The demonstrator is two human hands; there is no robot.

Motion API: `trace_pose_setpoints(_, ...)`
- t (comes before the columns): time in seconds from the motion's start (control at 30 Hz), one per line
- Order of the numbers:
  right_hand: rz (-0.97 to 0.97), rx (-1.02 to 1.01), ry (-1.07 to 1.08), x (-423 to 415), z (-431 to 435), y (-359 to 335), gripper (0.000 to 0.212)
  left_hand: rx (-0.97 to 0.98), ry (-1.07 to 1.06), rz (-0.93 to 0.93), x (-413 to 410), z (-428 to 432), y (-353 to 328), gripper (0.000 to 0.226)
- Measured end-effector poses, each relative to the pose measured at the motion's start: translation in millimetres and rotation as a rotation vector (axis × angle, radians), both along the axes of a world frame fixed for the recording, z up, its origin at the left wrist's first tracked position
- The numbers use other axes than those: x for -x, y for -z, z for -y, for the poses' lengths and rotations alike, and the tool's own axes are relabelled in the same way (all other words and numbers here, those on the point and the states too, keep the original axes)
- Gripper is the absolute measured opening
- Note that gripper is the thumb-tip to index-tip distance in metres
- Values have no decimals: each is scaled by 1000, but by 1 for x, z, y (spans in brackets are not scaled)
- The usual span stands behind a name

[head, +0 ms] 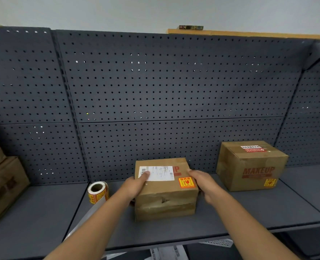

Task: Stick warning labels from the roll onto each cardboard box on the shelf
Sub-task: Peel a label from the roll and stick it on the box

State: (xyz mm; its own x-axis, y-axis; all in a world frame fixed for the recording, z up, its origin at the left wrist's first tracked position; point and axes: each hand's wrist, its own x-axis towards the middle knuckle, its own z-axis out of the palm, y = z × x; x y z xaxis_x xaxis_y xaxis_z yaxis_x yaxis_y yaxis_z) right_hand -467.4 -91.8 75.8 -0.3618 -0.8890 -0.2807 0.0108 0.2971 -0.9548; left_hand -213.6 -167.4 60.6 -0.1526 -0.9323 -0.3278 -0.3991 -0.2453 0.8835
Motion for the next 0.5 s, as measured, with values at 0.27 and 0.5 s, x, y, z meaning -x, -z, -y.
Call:
trace_pose_setpoints(0.27, -61, 158, -4, -2, -10, -8, 19, 239, 28, -156, -4, -21, 0, 46)
trace_pose_setpoints(0.5, -39, 348, -24, 4, -29, 12, 54, 383, 186, -190, -20, -42, 10, 64)
